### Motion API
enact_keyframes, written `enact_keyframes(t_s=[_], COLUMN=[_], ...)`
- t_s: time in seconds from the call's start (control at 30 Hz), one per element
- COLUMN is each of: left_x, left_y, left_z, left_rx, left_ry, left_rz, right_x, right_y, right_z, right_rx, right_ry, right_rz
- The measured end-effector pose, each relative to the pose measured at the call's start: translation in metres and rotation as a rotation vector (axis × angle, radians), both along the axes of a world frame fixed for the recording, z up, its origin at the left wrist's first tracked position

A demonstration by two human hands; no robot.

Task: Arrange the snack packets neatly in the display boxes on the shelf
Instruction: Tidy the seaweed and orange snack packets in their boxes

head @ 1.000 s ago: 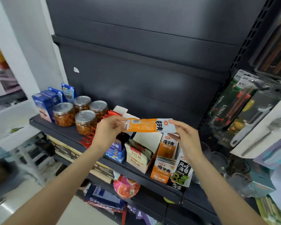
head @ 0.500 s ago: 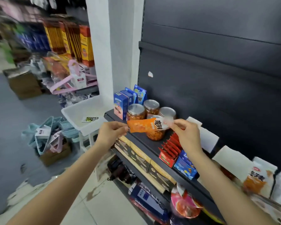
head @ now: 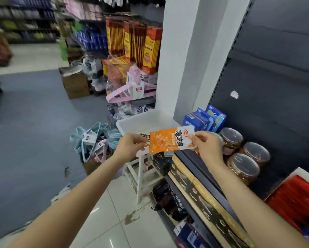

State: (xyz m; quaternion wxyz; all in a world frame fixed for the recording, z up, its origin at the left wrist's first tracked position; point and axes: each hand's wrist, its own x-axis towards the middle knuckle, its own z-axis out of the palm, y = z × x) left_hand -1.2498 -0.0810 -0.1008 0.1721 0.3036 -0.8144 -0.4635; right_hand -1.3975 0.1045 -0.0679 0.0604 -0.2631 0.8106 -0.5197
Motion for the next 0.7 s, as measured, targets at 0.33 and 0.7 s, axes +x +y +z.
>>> enact_keyframes(t_s=[0.33,0.7], left_x=[-0.069,-0.167], left_y=[-0.150,-0.275], left_z=[-0.020,-0.048], left_rx=[0.009,-0.046], left_ry=[-0.082,-0.288], left_rz=[0.027,-0.048], right_x=[-0.086,-0.169], right_y=[-0.157,-0.275], right_z=[-0.037,-0.066], right_rx=[0.036,0.185], right_ry=[-0.126,-0.299], right_rz=[0.036,0.030])
